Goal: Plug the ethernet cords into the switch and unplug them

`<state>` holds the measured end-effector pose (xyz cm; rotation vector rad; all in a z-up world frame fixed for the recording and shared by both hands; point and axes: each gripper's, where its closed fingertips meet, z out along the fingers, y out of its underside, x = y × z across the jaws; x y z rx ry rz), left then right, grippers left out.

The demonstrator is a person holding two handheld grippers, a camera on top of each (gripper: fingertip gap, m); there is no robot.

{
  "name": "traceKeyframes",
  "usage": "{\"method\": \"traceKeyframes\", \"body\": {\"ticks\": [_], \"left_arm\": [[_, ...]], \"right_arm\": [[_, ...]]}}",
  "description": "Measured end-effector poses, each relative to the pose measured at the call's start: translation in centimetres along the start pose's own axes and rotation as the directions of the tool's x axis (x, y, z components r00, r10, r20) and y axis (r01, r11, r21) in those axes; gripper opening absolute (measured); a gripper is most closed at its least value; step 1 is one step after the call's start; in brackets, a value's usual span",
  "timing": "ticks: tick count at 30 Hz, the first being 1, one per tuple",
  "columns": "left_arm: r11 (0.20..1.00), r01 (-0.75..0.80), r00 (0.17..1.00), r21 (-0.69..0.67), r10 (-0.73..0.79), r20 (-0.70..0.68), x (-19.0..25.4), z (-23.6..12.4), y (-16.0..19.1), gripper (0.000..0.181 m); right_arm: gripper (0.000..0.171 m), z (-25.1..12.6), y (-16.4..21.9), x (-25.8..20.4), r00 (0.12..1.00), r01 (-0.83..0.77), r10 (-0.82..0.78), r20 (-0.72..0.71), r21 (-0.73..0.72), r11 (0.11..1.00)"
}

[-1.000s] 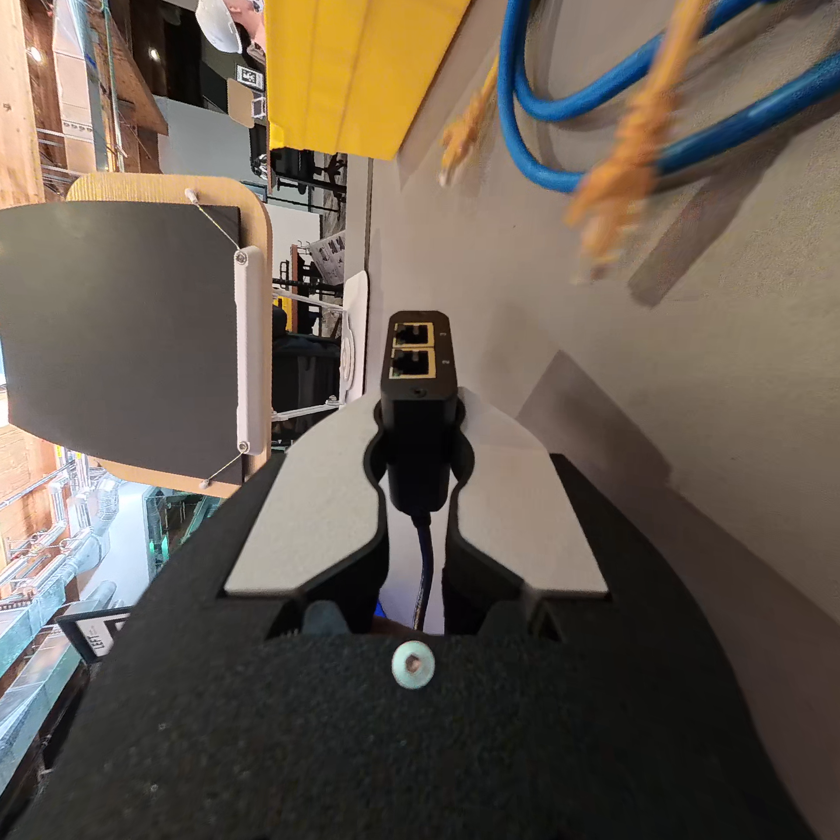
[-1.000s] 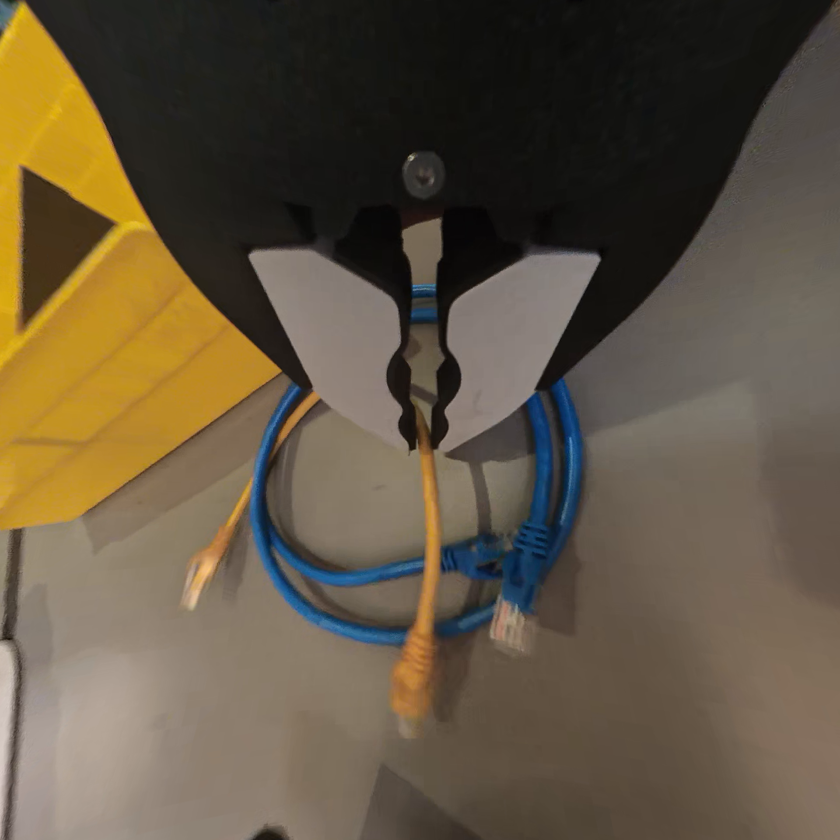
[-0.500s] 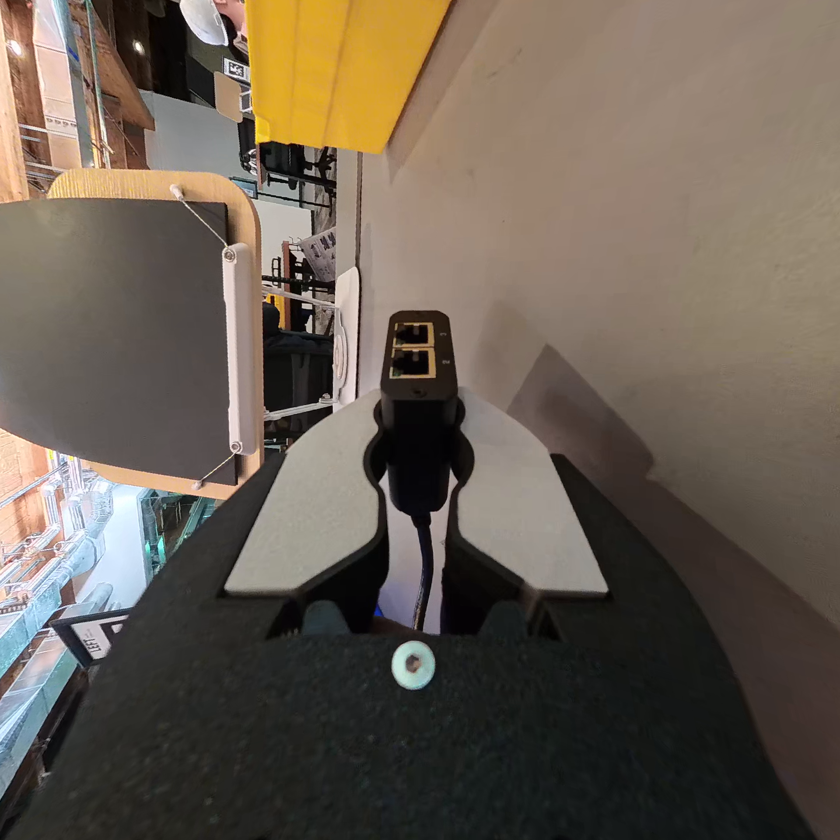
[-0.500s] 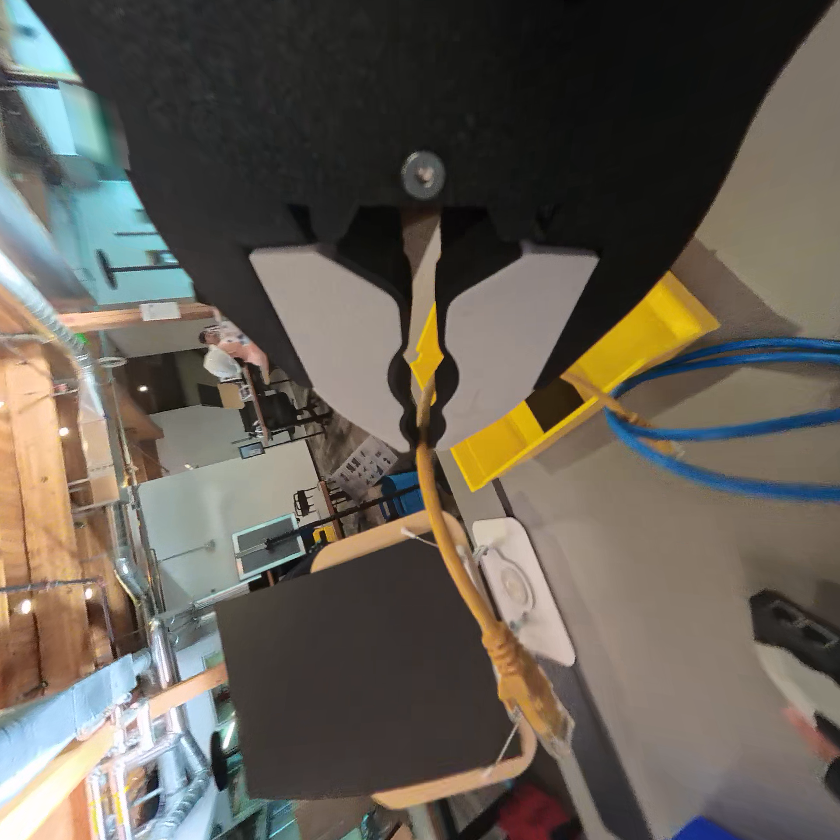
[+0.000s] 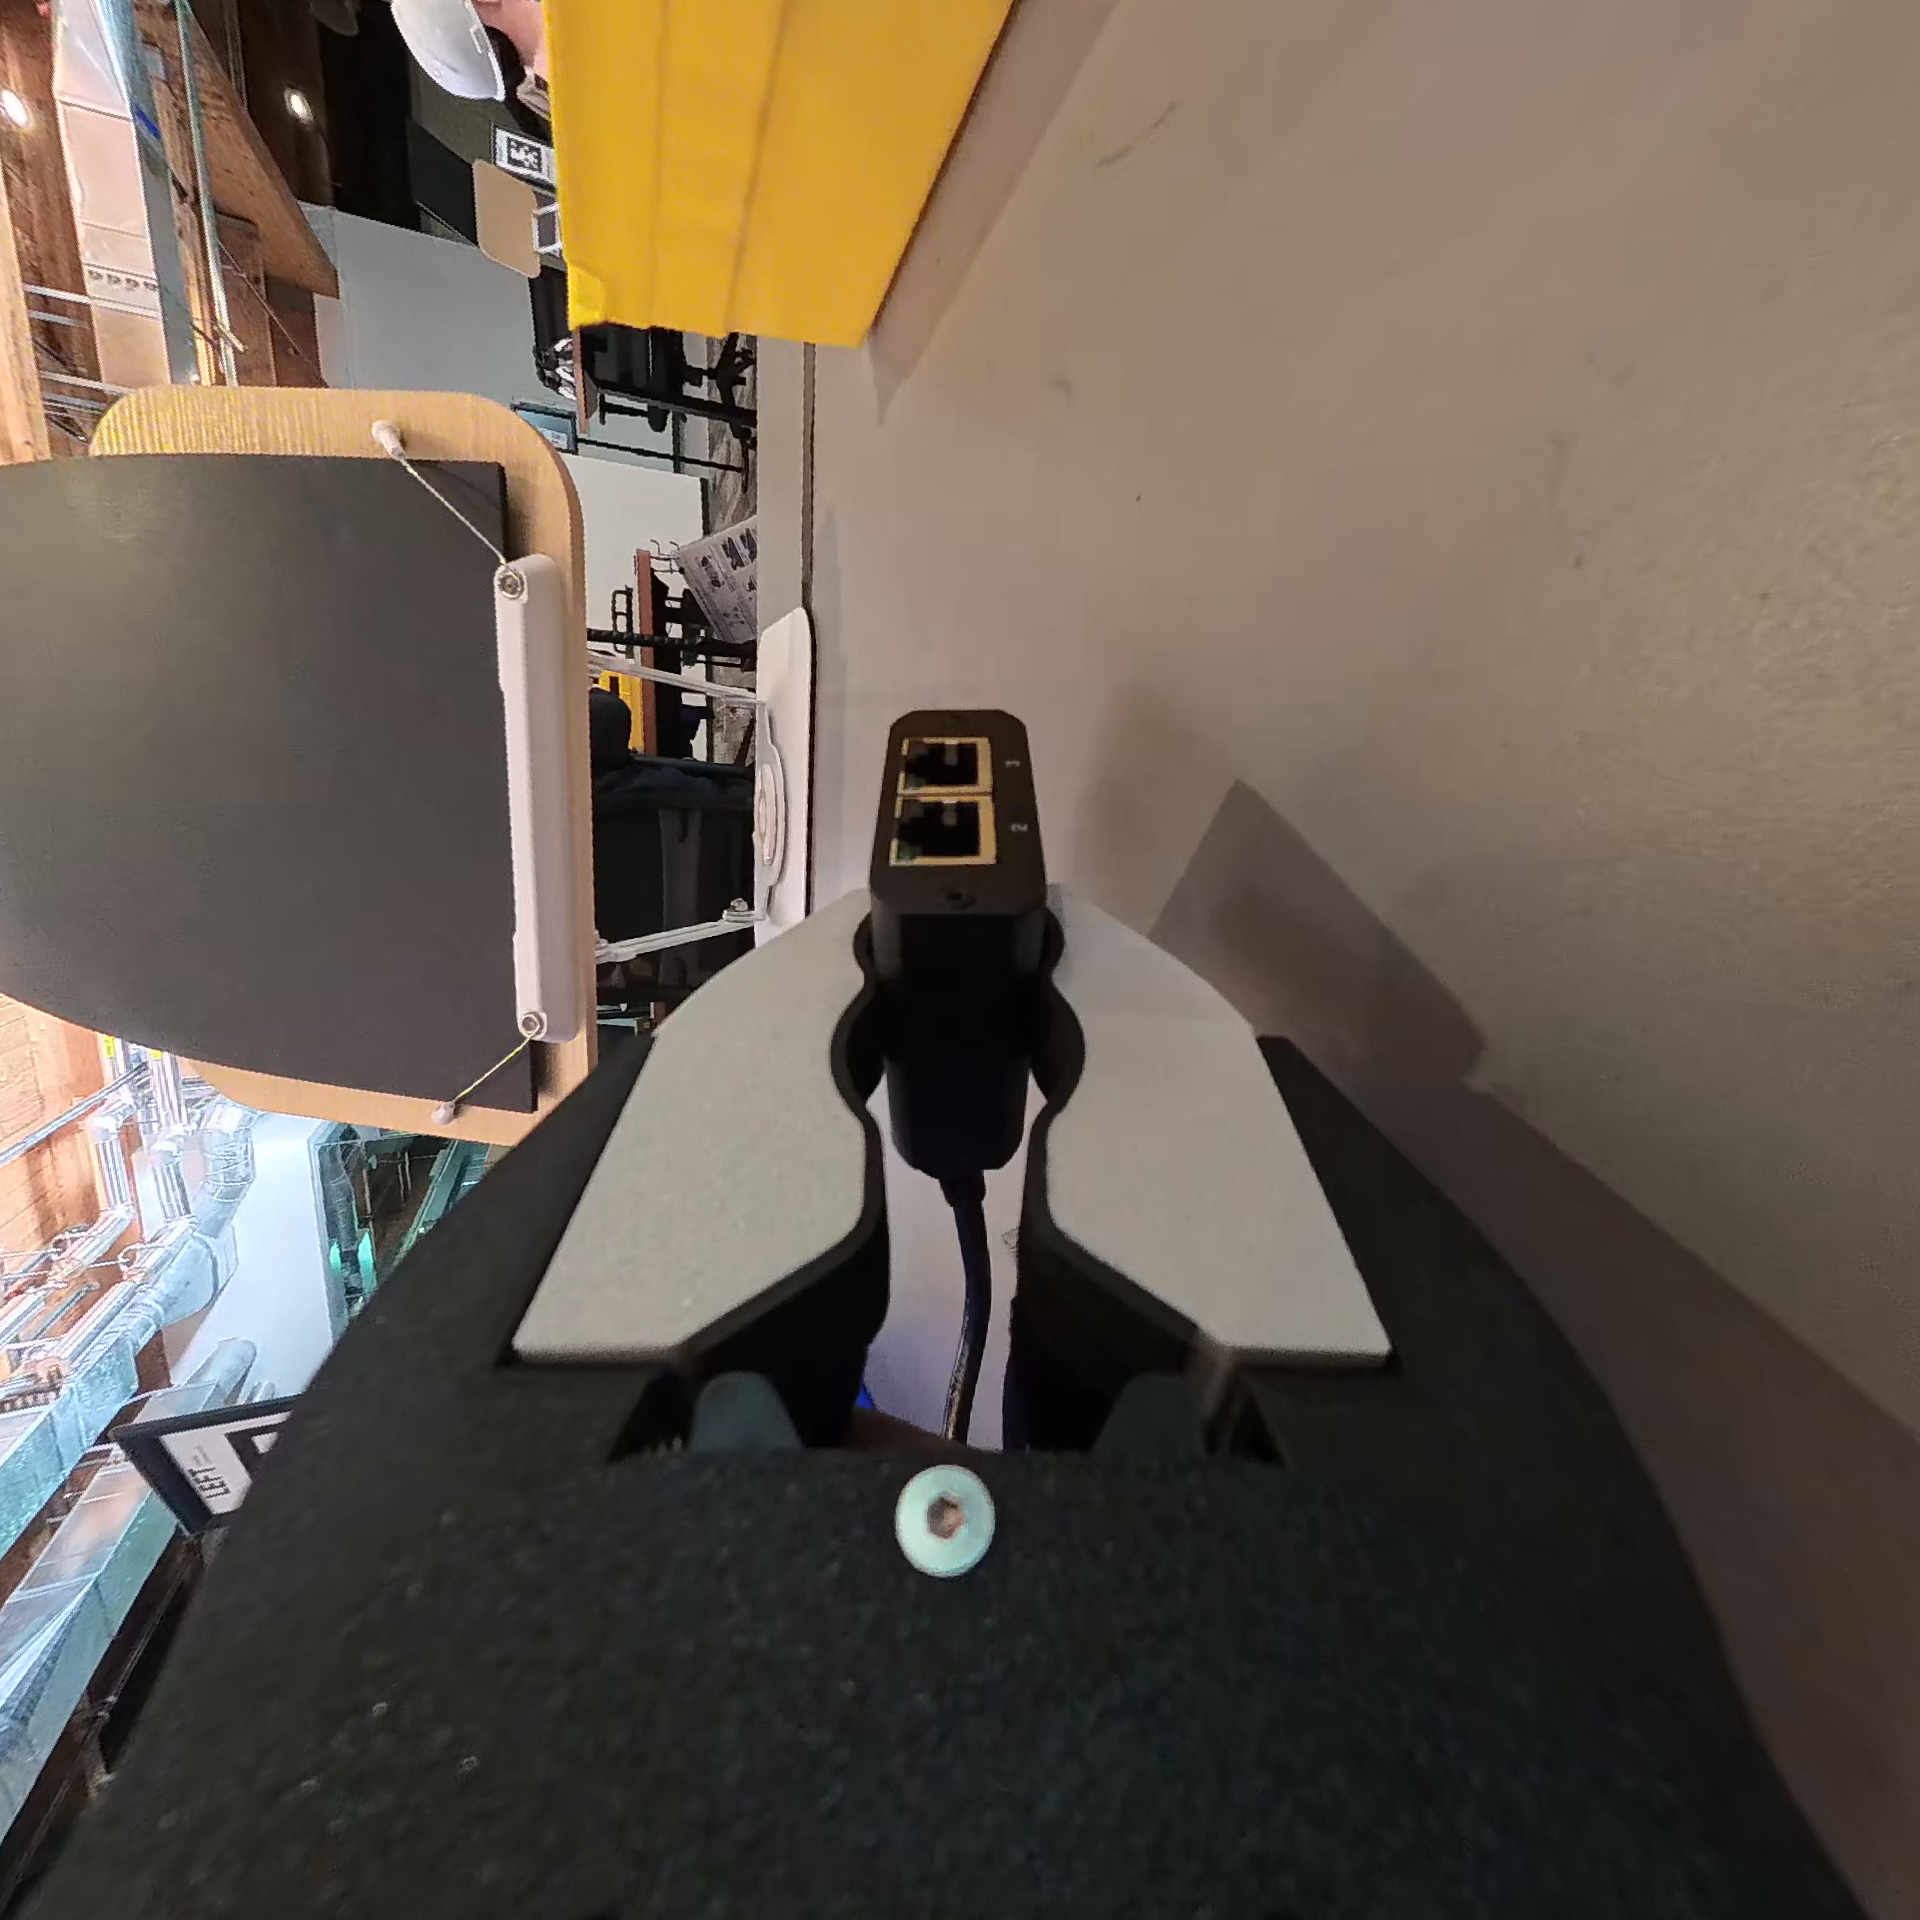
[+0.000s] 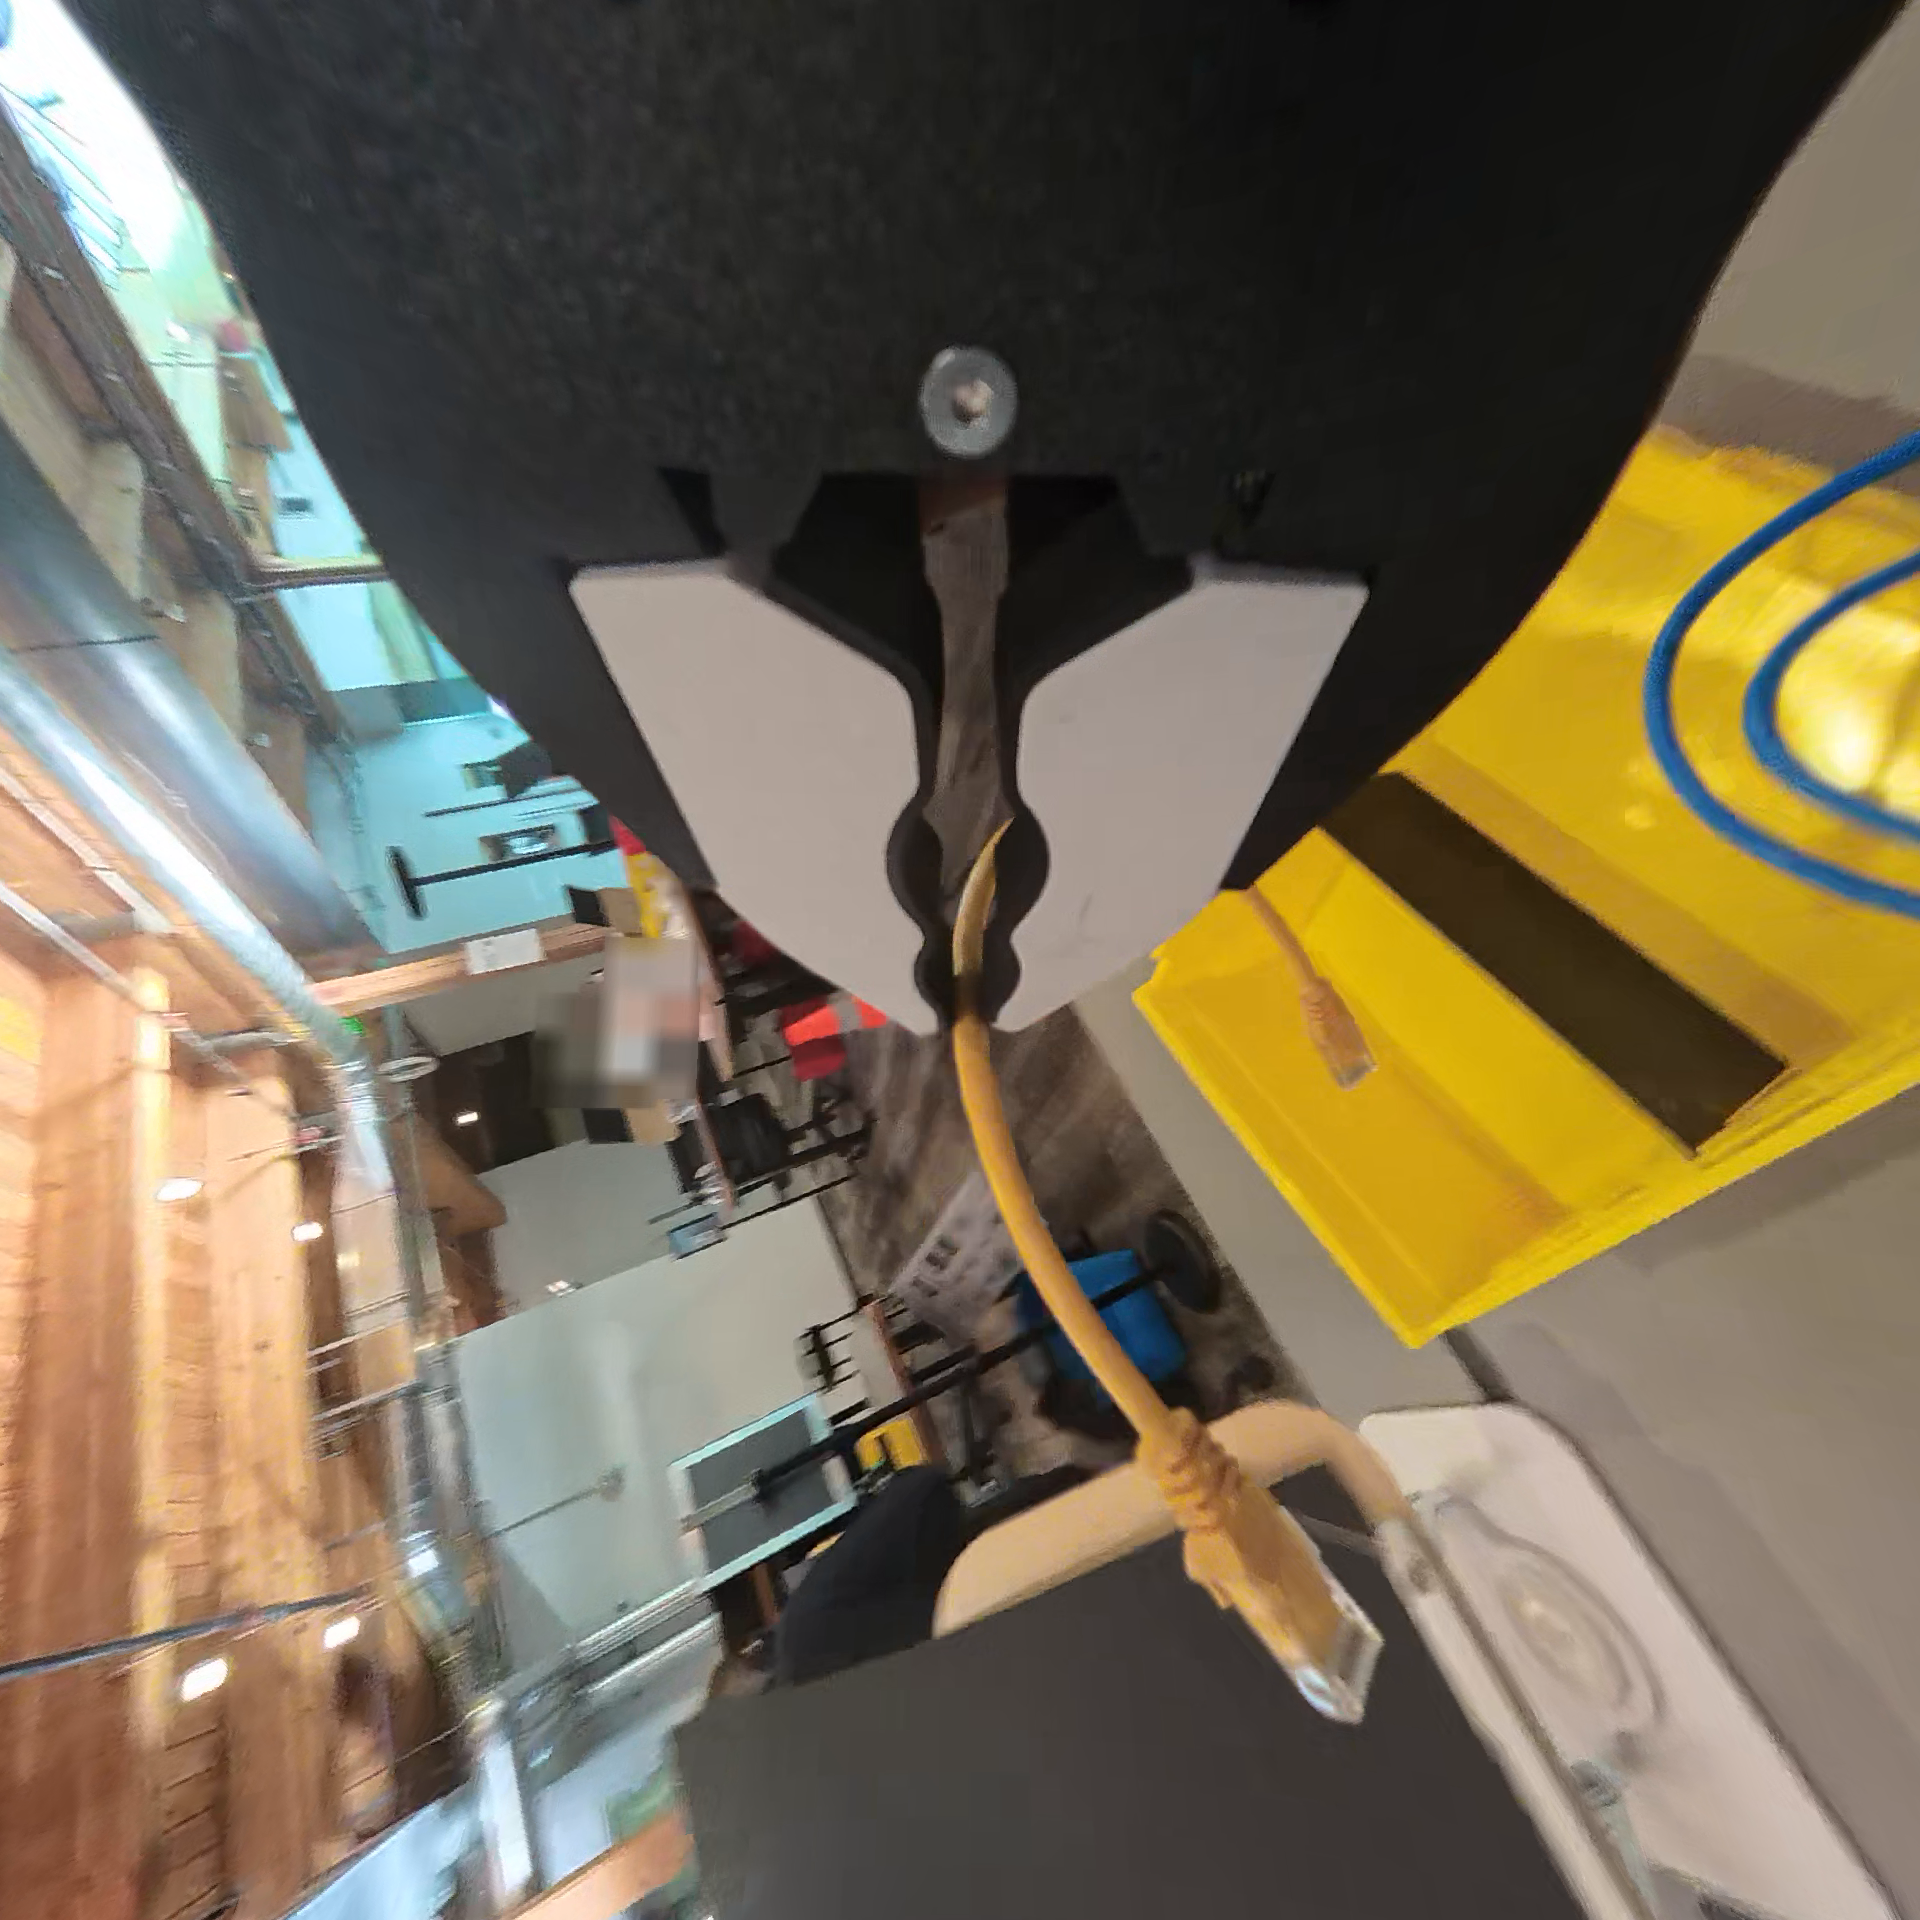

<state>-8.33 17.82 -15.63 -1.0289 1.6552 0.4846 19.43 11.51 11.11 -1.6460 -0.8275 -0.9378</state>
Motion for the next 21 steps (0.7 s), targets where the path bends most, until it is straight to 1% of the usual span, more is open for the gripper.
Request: {"method": "traceKeyframes", "body": {"ticks": [3, 5, 7, 9, 10, 12, 13, 14, 15, 16, 19, 21], "left_arm": [[1.000, -0.004, 1.000, 0.001, 0.004, -0.002, 0.1, 0.0, 0.0, 0.024], [1.000, -0.007, 1.000, 0.002, 0.007, -0.005, 0.1, -0.1, -0.1, 0.024], [1.000, -0.009, 1.000, 0.003, 0.009, -0.006, 0.2, -0.1, -0.1, 0.024], [1.000, -0.010, 1.000, 0.005, 0.010, -0.009, 0.3, -0.1, -0.2, 0.024], [1.000, -0.010, 1.000, 0.006, 0.011, -0.010, 0.3, -0.1, -0.2, 0.024], [1.000, -0.011, 1.000, 0.006, 0.011, -0.012, 0.4, -0.1, -0.3, 0.024], [1.000, -0.010, 1.000, 0.006, 0.010, -0.013, 0.4, -0.1, -0.2, 0.024], [1.000, -0.009, 1.000, 0.005, 0.009, -0.015, 0.4, 0.0, -0.2, 0.024], [1.000, -0.009, 1.000, 0.003, 0.009, -0.017, 0.5, 0.0, -0.1, 0.024], [1.000, -0.009, 1.000, 0.002, 0.009, -0.018, 0.5, 0.1, -0.1, 0.024], [1.000, -0.011, 1.000, 0.000, 0.011, -0.027, 0.7, 0.2, 0.0, 0.024], [1.000, -0.013, 0.999, 0.001, 0.013, -0.031, 0.9, 0.2, -0.1, 0.024]], "right_arm": [[0.005, 1.7, 2.4, -3.3, 0.990, 0.030, -0.022, 0.136, -0.056, 0.998], [0.005, 2.6, 4.2, -5.6, 0.972, 0.005, 0.016, 0.234, -0.092, 0.996], [0.005, 4.0, 6.0, -7.7, 0.953, -0.058, 0.092, 0.290, -0.125, 0.990], [0.005, 5.4, 8.6, -11.0, 0.893, -0.114, 0.198, 0.404, -0.224, 0.968], [0.005, 6.2, 9.9, -12.1, 0.875, -0.133, 0.237, 0.422, -0.262, 0.956], [0.005, 6.8, 12.1, -14.8, 0.777, -0.173, 0.363, 0.515, -0.380, 0.909], [0.005, 7.0, 13.1, -15.6, 0.732, -0.176, 0.418, 0.538, -0.443, 0.879], [0.005, 7.0, 14.3, -16.3, 0.700, -0.150, 0.450, 0.554, -0.503, 0.851], [0.005, 6.9, 15.5, -16.9, 0.679, -0.086, 0.453, 0.578, -0.550, 0.831], [0.006, 6.9, 16.6, -17.3, 0.682, -0.005, 0.418, 0.600, -0.567, 0.824], [0.007, 6.5, 18.2, -18.6, 0.647, 0.259, 0.271, 0.712, -0.540, 0.801], [0.008, 7.5, 18.4, -18.6, 0.655, 0.381, 0.148, 0.741, -0.493, 0.782]]}}
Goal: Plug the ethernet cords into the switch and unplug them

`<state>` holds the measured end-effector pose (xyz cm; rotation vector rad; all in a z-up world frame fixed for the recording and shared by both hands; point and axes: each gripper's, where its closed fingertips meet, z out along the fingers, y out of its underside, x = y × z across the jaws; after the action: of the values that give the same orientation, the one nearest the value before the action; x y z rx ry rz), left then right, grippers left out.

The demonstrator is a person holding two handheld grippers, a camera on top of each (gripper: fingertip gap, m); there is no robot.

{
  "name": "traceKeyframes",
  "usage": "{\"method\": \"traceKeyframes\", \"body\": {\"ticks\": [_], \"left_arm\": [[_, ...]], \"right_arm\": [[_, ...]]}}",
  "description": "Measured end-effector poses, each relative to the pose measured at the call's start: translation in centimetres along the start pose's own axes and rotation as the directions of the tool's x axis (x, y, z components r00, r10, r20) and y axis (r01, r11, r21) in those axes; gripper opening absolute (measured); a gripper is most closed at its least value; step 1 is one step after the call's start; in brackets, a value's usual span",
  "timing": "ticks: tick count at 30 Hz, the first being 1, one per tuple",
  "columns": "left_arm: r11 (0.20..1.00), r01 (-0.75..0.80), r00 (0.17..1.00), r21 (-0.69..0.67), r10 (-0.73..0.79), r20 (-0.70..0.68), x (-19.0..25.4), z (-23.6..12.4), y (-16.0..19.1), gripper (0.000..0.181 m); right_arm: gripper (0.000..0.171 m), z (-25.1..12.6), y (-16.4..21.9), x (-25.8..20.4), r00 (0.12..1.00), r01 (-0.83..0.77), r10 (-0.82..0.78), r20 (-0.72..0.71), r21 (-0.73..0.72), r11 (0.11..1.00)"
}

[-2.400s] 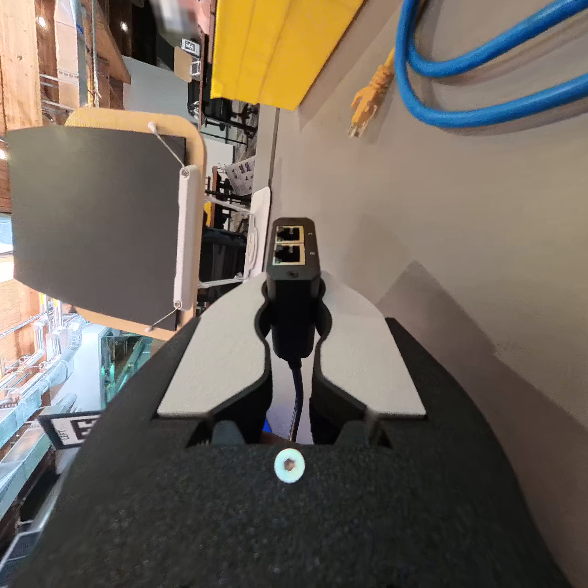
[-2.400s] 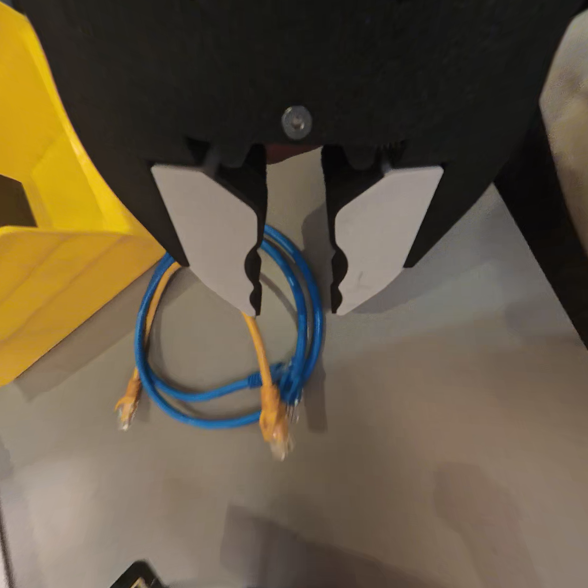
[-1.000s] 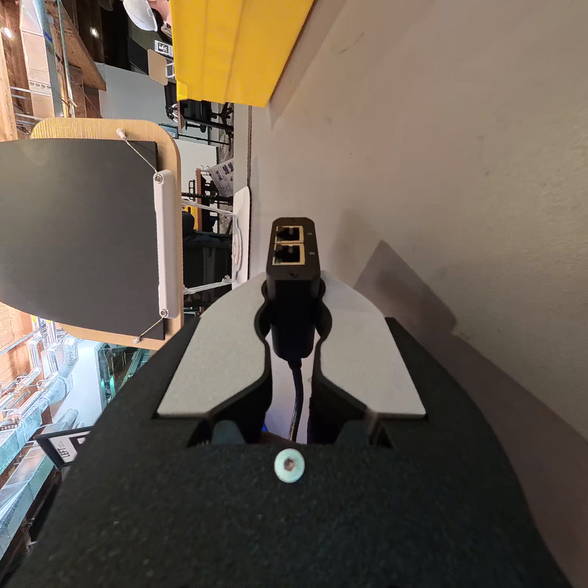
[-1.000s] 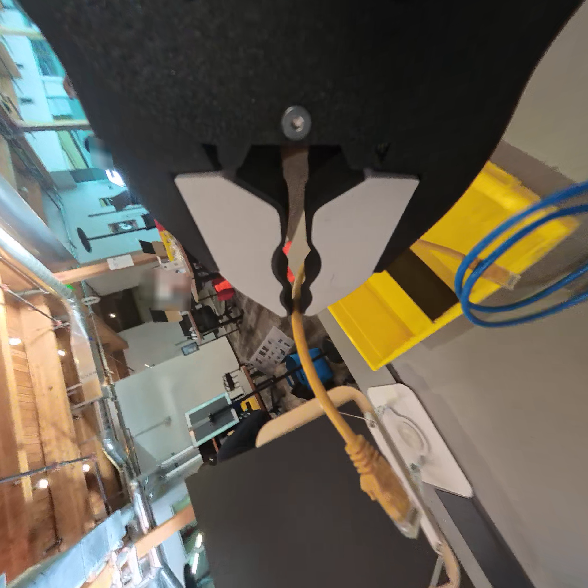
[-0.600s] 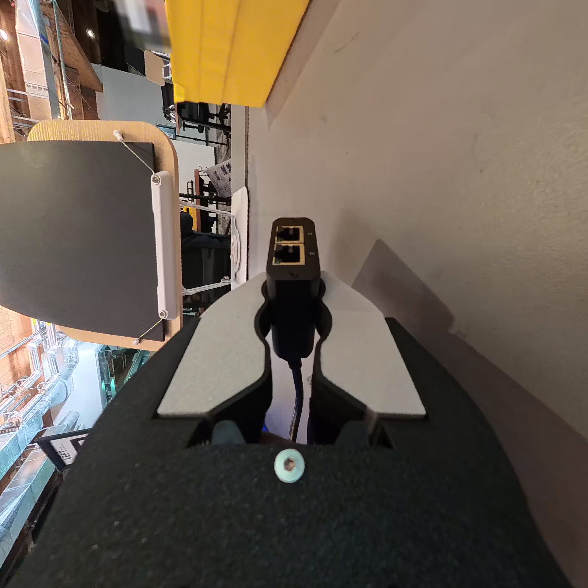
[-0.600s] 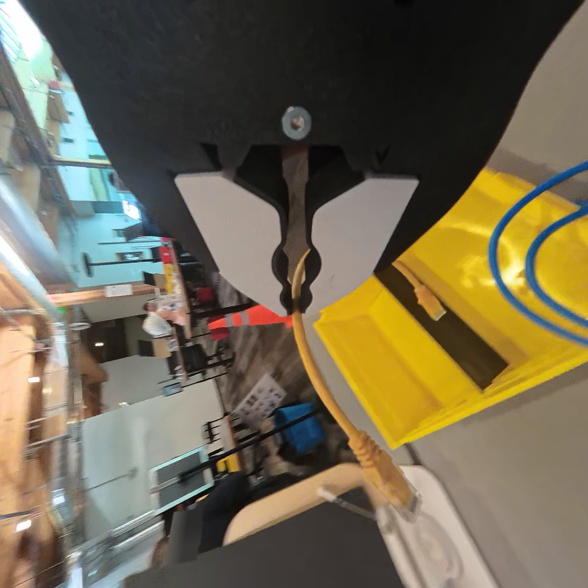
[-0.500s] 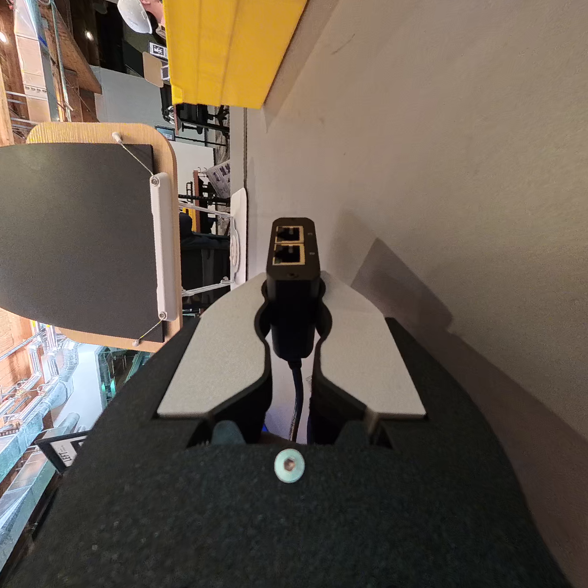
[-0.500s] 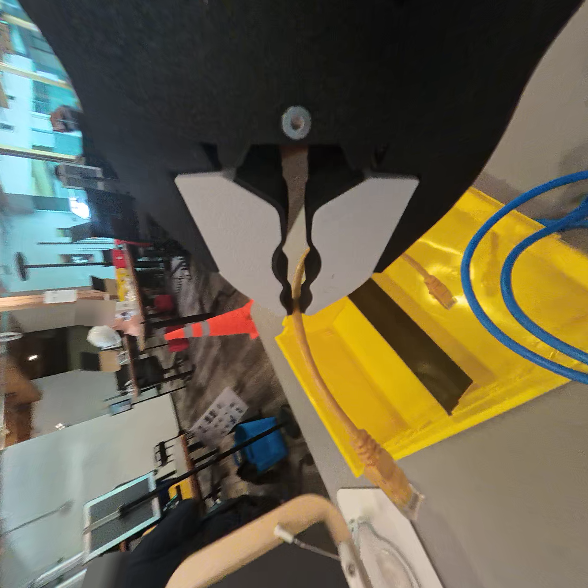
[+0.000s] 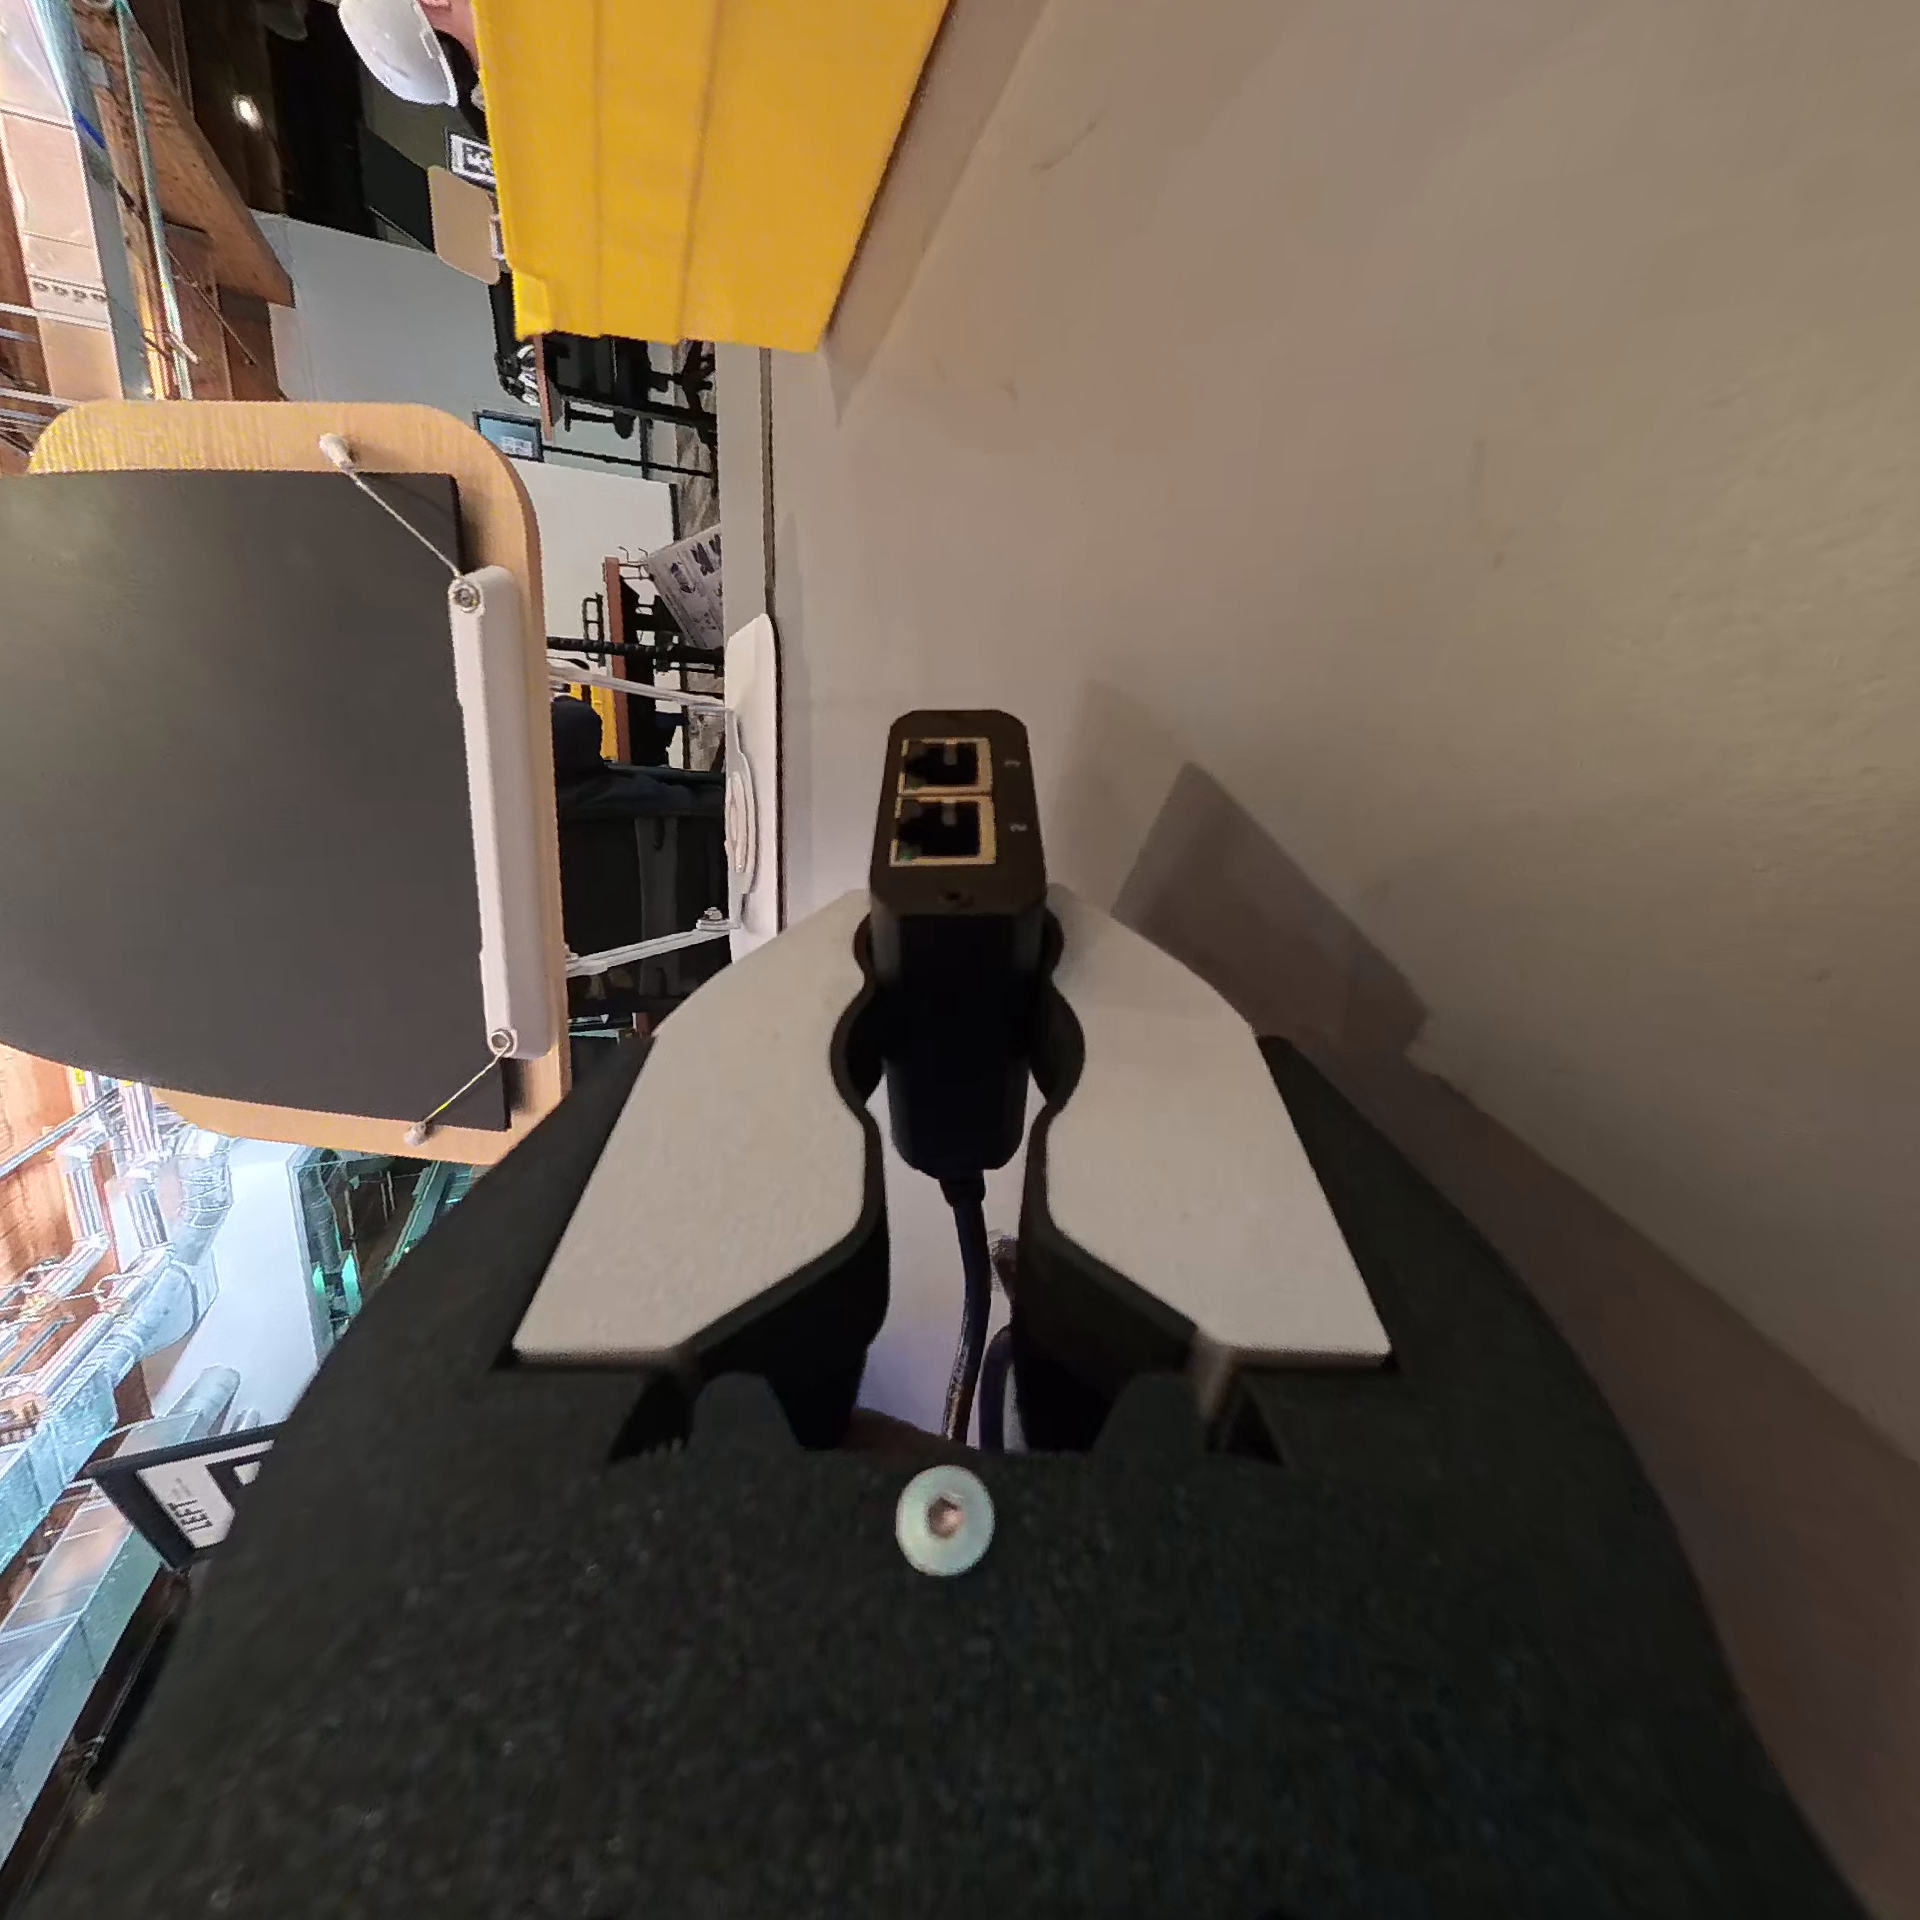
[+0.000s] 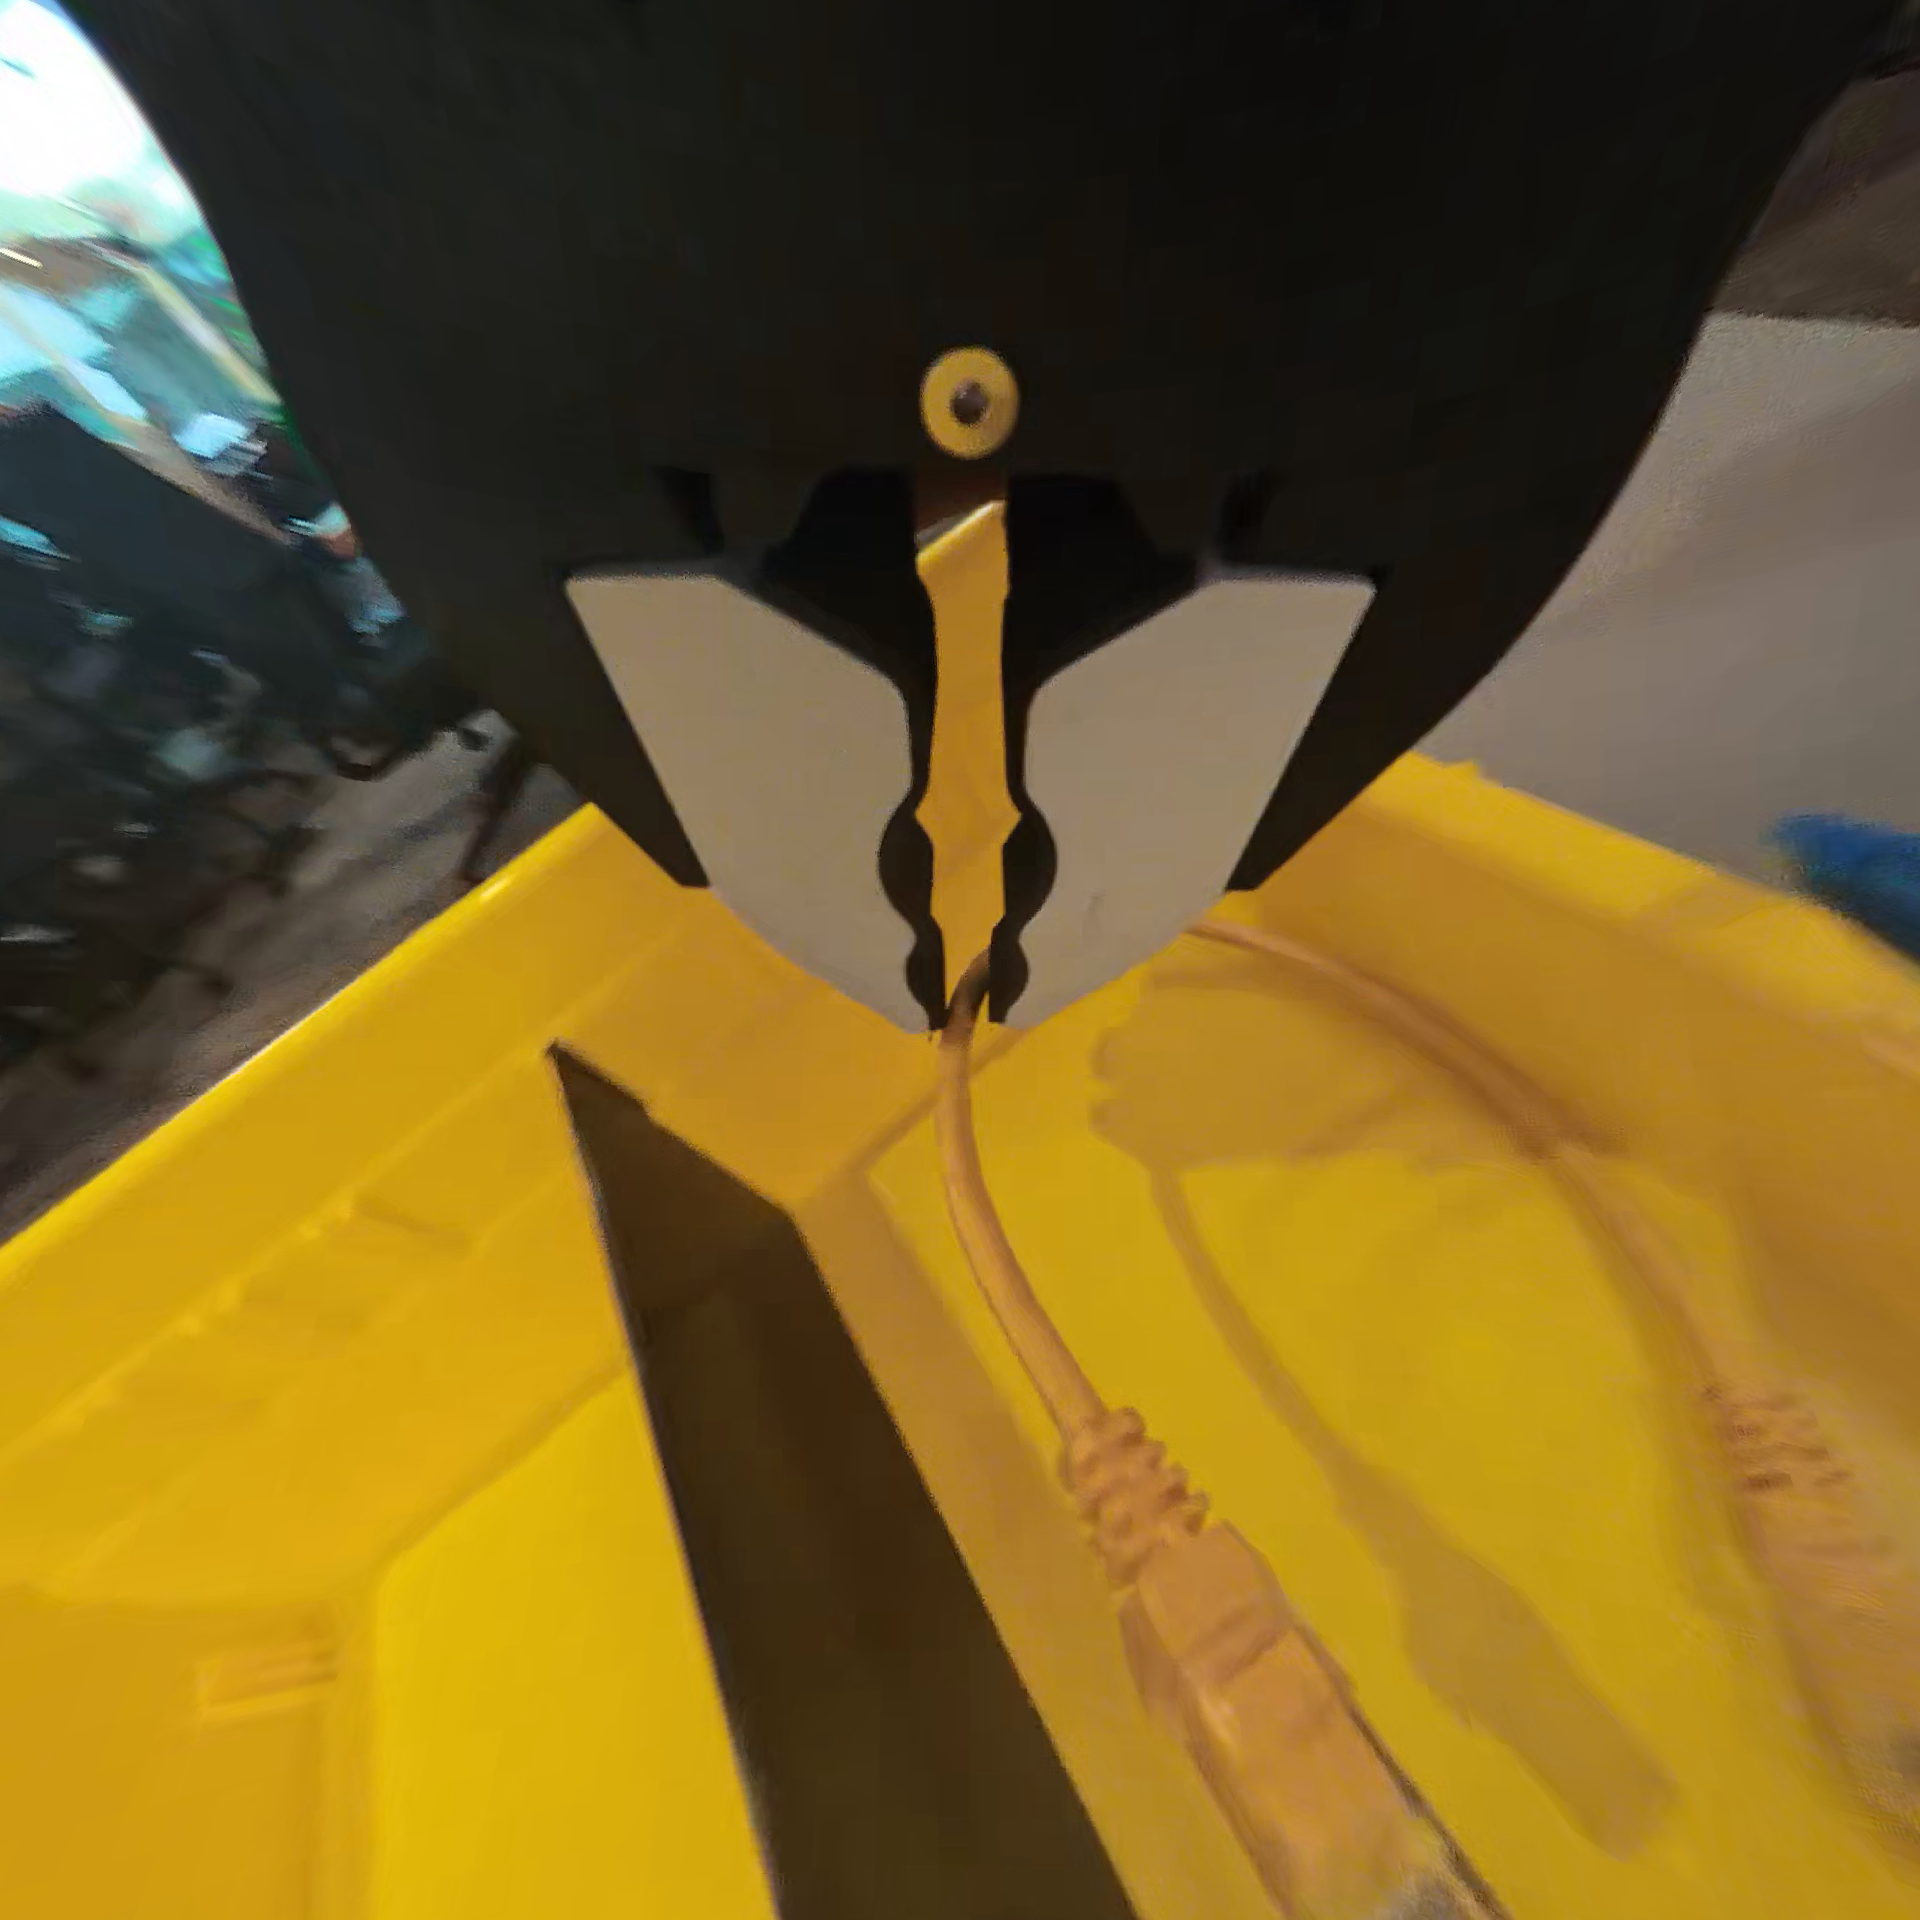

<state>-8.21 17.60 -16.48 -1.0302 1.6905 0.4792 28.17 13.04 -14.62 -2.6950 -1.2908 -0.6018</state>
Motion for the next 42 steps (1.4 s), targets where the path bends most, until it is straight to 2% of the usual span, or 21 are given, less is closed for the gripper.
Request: {"method": "traceKeyframes", "body": {"ticks": [2, 3, 5, 7, 9, 10, 13, 15, 18, 21, 22, 24, 30, 34, 36, 40, 42], "left_arm": [[1.000, -0.002, 1.000, 0.001, 0.002, -0.002, 0.1, 0.0, 0.0, 0.024], [1.000, -0.002, 1.000, 0.000, 0.002, -0.002, 0.1, 0.0, 0.0, 0.024], [1.000, 0.000, 1.000, -0.001, 0.000, 0.002, -0.1, 0.0, 0.1, 0.024], [1.000, 0.004, 1.000, -0.002, -0.004, 0.006, -0.3, 0.0, 0.2, 0.024], [1.000, 0.005, 1.000, -0.003, -0.004, 0.007, -0.3, 0.1, 0.2, 0.024], [1.000, 0.002, 1.000, -0.004, -0.002, 0.006, -0.3, 0.1, 0.3, 0.024], [1.000, -0.005, 1.000, -0.001, 0.005, 0.004, -0.2, 0.0, 0.1, 0.024], [1.000, -0.008, 1.000, 0.004, 0.008, 0.002, -0.1, -0.1, -0.1, 0.024], [1.000, -0.010, 1.000, 0.008, 0.010, -0.003, 0.1, -0.1, -0.3, 0.024], [1.000, -0.011, 1.000, 0.004, 0.011, -0.004, 0.1, 0.0, -0.2, 0.024], [1.000, -0.008, 1.000, 0.004, 0.008, -0.003, 0.1, 0.0, -0.1, 0.024], [1.000, -0.005, 1.000, 0.003, 0.005, -0.001, -0.1, 0.0, -0.1, 0.024], [1.000, -0.013, 1.000, 0.010, 0.013, 0.005, -0.2, -0.2, -0.4, 0.024], [1.000, -0.017, 1.000, 0.010, 0.017, 0.006, -0.2, -0.2, -0.4, 0.024], [1.000, -0.016, 1.000, 0.009, 0.016, 0.006, -0.2, -0.2, -0.4, 0.024], [1.000, -0.014, 1.000, 0.007, 0.014, 0.004, -0.2, -0.1, -0.3, 0.024], [1.000, -0.017, 1.000, 0.006, 0.017, 0.002, -0.1, -0.1, -0.3, 0.024]], "right_arm": [[0.014, 0.2, -1.4, 0.7, 0.998, 0.049, -0.049, -0.044, 0.000, 0.999], [0.026, 0.2, -1.9, 0.7, 0.998, 0.049, -0.048, -0.043, 0.009, 0.999], [0.040, -0.8, -2.4, 1.5, 0.998, -0.004, 0.007, -0.060, 0.042, 0.999], [0.043, -2.9, -2.2, 2.7, 0.989, -0.066, 0.078, -0.124, 0.098, 0.993], [0.041, -5.7, -2.3, 2.4, 0.978, -0.119, 0.153, -0.142, 0.219, 0.968], [0.040, -7.0, -2.8, 1.3, 0.979, -0.146, 0.182, -0.093, 0.311, 0.939], [0.040, -10.5, -5.1, -4.2, 0.967, -0.244, 0.153, 0.202, 0.578, 0.779], [0.040, -10.8, -5.5, -6.0, 0.954, -0.281, 0.139, 0.266, 0.631, 0.724], [0.042, -7.6, -5.2, -7.2, 0.970, -0.230, 0.145, 0.193, 0.554, 0.800], [0.014, -6.7, -5.7, -7.8, 0.981, -0.192, 0.146, 0.127, 0.543, 0.818], [0.012, -6.9, -5.5, -7.9, 0.981, -0.191, 0.155, 0.113, 0.530, 0.826], [0.011, -8.3, -5.1, -7.9, 0.985, -0.175, 0.152, 0.087, 0.536, 0.826], [0.011, -16.1, -2.7, -8.7, 0.981, -0.171, 0.072, 0.182, 0.618, 0.767], [0.011, -20.3, -0.3, -4.3, 0.976, -0.209, 0.196, 0.094, 0.659, 0.723], [0.011, -20.8, 1.3, -1.2, 0.959, -0.231, 0.284, 0.018, 0.630, 0.742], [0.011, -19.1, 2.2, 3.2, 0.938, -0.195, 0.314, -0.147, 0.524, 0.829], [0.011, -16.8, 1.1, 4.0, 0.949, -0.165, 0.269, -0.167, 0.465, 0.870]]}}
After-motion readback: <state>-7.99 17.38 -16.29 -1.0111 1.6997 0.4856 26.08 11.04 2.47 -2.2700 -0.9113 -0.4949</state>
